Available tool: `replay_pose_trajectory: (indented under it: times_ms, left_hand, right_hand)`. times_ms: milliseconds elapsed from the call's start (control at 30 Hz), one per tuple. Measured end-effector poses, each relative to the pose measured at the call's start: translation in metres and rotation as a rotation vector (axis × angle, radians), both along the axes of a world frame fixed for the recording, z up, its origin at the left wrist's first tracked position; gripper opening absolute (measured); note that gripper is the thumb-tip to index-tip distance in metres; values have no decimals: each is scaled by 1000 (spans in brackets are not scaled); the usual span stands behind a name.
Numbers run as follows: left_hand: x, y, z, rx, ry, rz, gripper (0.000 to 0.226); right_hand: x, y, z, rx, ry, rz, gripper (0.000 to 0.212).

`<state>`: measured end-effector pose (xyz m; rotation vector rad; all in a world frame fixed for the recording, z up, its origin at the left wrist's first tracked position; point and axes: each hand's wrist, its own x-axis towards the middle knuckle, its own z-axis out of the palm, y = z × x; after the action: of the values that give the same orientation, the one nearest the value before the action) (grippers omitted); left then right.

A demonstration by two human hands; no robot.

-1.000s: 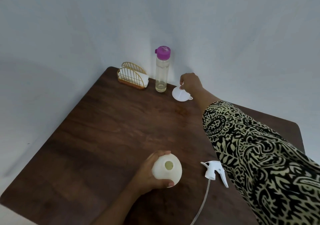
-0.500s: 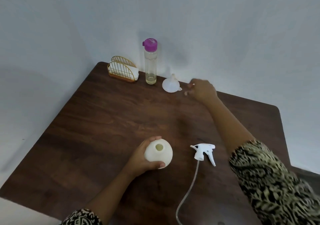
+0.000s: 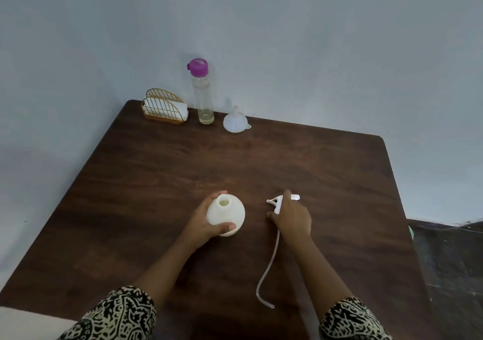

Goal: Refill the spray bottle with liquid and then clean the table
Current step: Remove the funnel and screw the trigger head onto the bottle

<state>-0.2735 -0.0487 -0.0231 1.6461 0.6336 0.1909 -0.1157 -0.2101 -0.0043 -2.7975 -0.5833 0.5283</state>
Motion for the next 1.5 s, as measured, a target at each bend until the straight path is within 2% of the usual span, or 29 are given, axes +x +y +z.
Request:
replay_pose_trajectory:
  times_ms: [133, 200, 267, 333, 400, 567, 767, 833, 967, 1233, 1333, 1500]
  left_hand:
    - [0, 1, -2, -6, 2, -9, 82]
    - [0, 1, -3, -7, 4, -11, 83]
    - [-1, 1, -3, -9, 3, -7, 83]
    - [-1, 1, -3, -12, 3, -4, 83]
    - [-1, 2, -3, -16, 7, -6, 82]
    - [-1, 2, -4, -1, 12, -7, 84]
    - [0, 5, -8, 1, 57, -32, 81]
    - [0, 5, -8, 9, 60, -30, 82]
    - [1, 6, -10, 11, 105, -41, 83]
    - [0, 4, -6, 1, 91, -28, 76]
    - [0, 4, -5, -1, 85, -19, 73]
    - [1, 3, -3, -4, 89, -21, 69]
  right_hand:
    - [10, 2, 3, 114, 13, -55, 37]
    - [26, -4, 13, 286, 140, -190, 41]
    - [40, -12, 32, 595, 400, -422, 39]
    - [51, -18, 57, 963, 635, -588, 28]
    - [57, -22, 84, 1265, 766, -702, 14]
    - [54, -14, 126, 1757, 833, -811, 9]
    - [44, 14, 138, 2088, 847, -824, 18]
    - [44, 23, 136, 2120, 855, -813, 22]
    - [39, 38, 127, 2081, 848, -818, 14]
    - [34, 44, 105, 1961, 683, -668, 13]
    - [29, 42, 107, 1912, 607, -521, 13]
    - [6, 36, 120, 1654, 561, -77, 39]
